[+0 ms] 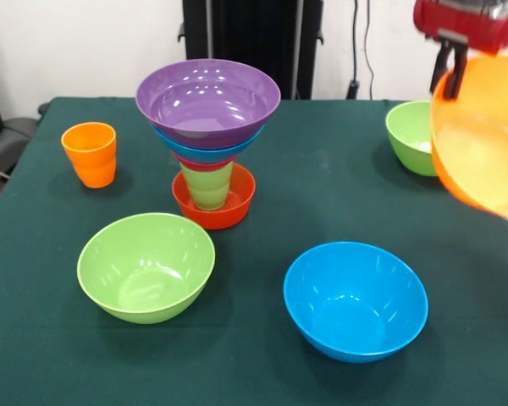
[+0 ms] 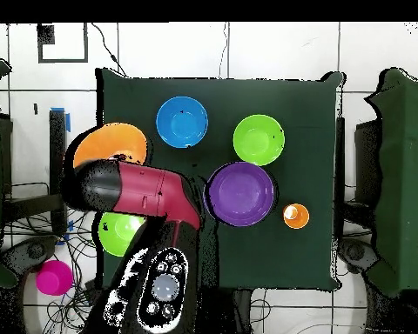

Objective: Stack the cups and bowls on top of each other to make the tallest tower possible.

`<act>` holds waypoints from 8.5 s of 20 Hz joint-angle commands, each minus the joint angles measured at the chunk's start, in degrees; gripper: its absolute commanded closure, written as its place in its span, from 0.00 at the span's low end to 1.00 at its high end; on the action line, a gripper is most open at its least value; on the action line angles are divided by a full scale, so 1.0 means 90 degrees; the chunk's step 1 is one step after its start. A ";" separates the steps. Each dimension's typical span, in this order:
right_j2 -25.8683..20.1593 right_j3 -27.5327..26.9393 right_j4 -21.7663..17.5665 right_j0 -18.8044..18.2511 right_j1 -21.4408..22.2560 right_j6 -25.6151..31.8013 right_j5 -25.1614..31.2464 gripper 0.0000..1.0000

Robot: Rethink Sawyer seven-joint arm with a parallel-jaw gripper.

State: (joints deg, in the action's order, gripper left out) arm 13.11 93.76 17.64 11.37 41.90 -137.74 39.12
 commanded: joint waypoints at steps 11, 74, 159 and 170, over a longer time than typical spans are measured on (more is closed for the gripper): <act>-0.0086 -0.0176 -0.0784 -0.0593 0.1954 0.0980 0.2565 1.00; -0.2428 0.2666 -0.1271 -0.4294 0.3685 0.5109 -0.0101 1.00; -0.4070 0.2799 -0.2218 -0.5872 0.2624 0.4842 -0.1004 1.00; -0.5171 0.3496 -0.1428 -0.6547 0.2693 0.5042 -0.0861 1.00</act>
State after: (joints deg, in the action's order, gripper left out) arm -25.49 118.22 1.90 -46.77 68.23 -98.96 32.24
